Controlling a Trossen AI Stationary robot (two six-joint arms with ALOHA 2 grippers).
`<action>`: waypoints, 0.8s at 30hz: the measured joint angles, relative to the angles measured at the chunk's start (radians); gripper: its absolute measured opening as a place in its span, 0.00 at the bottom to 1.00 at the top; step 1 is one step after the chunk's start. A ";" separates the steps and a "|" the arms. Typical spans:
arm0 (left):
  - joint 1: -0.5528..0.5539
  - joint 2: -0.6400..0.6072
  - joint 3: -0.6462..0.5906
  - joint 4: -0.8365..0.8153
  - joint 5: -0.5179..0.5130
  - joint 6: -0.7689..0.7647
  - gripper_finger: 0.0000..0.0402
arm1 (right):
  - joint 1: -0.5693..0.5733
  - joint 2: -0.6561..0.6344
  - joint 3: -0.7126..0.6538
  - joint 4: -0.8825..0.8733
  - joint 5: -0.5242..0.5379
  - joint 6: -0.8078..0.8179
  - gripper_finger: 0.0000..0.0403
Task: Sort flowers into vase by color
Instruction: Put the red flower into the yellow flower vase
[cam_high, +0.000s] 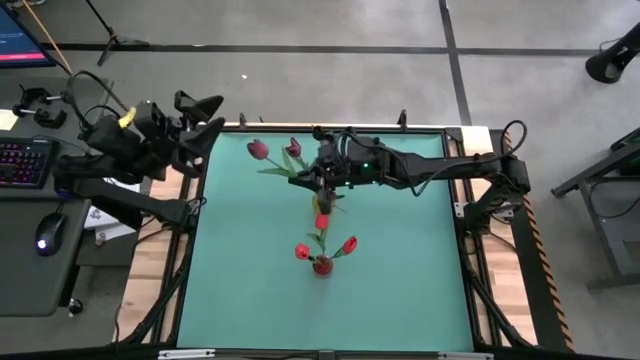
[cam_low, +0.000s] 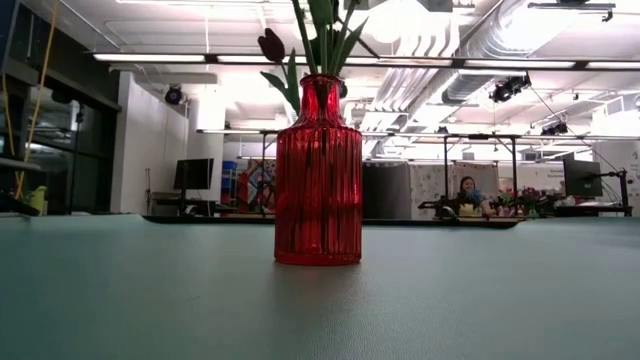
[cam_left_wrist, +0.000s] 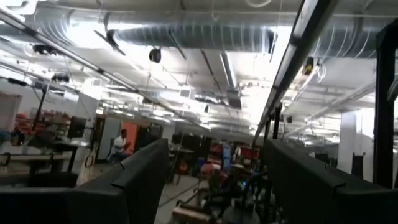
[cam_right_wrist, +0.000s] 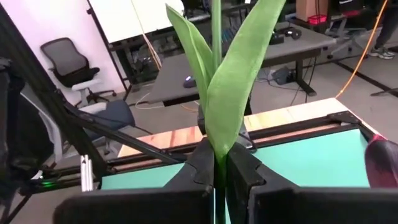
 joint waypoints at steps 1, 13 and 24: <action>0.000 -0.005 -0.001 -0.007 0.003 0.002 0.63 | 0.000 0.000 0.000 0.004 0.000 -0.001 0.00; 0.000 -0.011 -0.002 -0.178 0.007 -0.026 0.63 | -0.026 -0.040 0.001 0.114 0.002 -0.006 0.00; -0.009 0.038 -0.225 0.051 0.021 -0.185 0.63 | -0.031 -0.072 0.002 0.243 -0.013 -0.028 0.00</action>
